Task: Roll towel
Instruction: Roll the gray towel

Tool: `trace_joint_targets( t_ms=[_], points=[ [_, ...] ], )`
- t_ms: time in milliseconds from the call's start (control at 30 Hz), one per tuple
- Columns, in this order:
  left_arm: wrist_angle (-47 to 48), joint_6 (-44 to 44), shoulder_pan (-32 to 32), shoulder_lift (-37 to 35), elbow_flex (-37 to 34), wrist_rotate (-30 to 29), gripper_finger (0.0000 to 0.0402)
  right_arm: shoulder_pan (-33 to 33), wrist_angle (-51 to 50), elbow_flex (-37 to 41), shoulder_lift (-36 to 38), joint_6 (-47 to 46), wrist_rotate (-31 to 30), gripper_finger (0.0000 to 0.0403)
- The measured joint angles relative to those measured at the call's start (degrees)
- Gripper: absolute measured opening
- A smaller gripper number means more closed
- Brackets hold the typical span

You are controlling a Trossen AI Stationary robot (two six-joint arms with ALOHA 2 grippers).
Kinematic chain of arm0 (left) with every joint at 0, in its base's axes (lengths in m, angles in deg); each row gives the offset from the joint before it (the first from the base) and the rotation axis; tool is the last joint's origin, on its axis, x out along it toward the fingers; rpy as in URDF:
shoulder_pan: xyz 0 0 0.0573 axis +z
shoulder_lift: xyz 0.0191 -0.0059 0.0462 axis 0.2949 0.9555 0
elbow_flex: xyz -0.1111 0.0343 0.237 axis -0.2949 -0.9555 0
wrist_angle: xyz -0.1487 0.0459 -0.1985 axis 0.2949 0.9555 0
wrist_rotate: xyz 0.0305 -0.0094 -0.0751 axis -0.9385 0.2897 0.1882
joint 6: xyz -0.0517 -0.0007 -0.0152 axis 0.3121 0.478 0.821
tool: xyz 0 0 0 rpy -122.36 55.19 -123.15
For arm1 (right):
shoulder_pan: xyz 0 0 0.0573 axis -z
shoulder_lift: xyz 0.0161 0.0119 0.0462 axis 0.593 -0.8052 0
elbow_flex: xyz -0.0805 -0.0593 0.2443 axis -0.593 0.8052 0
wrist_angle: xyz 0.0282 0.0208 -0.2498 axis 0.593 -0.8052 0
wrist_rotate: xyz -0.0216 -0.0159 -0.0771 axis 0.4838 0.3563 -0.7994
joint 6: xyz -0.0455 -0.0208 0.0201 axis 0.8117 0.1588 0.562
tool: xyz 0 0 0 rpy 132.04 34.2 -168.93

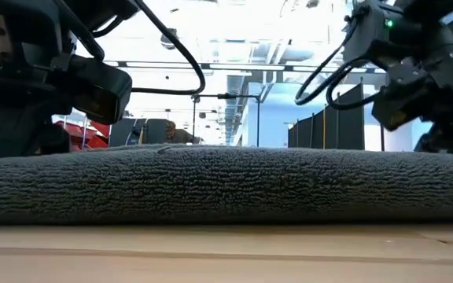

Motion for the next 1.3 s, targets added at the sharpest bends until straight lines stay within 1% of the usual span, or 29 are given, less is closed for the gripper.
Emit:
trace_joint_targets(
  t_ms=[100,233,300,367,433,500,600,700,767,867,967,1033,1100,1167,1233,1300],
  points=[
    [0.12,0.37,0.00,0.00,0.26,-0.29,0.0049,-0.81,-2.92,-3.64,1.92,0.00,-0.92,0.0105],
    [0.02,0.49,0.00,0.00,0.50,-0.43,0.0063,-3.31,-4.06,-9.44,5.01,-0.13,-5.30,0.0106],
    [0.05,0.95,-0.03,0.00,0.52,-0.44,0.0066,-4.18,-1.10,-11.53,5.80,-0.04,-5.57,0.0106],
    [0.05,1.06,-0.11,0.00,0.52,-0.46,0.0066,-4.82,6.56,-12.07,5.54,0.25,-5.09,0.0103],
    [0.07,1.36,-0.11,0.00,0.52,-0.48,0.0067,-5.24,12.20,-12.07,3.67,0.99,-4.38,0.0092],
    [0.10,1.88,-0.11,0.00,0.52,-0.50,0.0067,-5.41,15.08,-12.07,0.43,2.58,-4.28,0.0074],
    [0.15,2.58,-0.11,0.01,0.52,-0.51,0.0067,-5.28,15.02,-12.00,-5.37,5.30,-4.31,0.0041],
    [0.90,4.19,0.01,0.00,0.59,-0.13,0.0068,-4.89,11.95,-11.85,-10.55,7.29,-4.78,0.0008],
    [2.18,4.95,0.04,-0.31,0.63,1.10,0.0068,-4.81,10.15,-11.82,-12.88,7.65,-5.67,0.0005],
    [9.46,5.85,0.02,-2.48,0.64,1.37,0.0068,-4.90,9.07,-11.96,-14.90,8.15,-5.62,0.0001],
    [16.87,7.39,0.09,-6.20,0.61,1.21,0.0068,-5.40,8.79,-11.99,-15.53,8.09,-5.60,0.0001],
    [19.09,8.64,-0.17,-9.67,0.61,0.86,0.0068,-5.51,8.74,-12.00,-15.59,7.82,-5.58,0.0000],
    [17.84,10.52,-1.13,-13.27,0.59,0.46,0.0068,-5.51,8.74,-11.98,-15.45,7.62,-5.60,0.0000],
    [12.37,12.45,-2.79,-16.86,0.59,-1.06,0.0068,-5.49,8.70,-11.98,-15.30,7.22,-5.61,0.0000],
    [3.58,13.19,-4.97,-19.51,0.65,-4.99,0.0068,-5.14,8.66,-11.93,-15.08,6.90,-5.62,0.0000],
    [-3.62,12.50,-6.78,-20.13,0.71,-9.17,0.0068,-4.90,8.79,-11.93,-15.06,6.34,-5.60,0.0000]
  ],
)
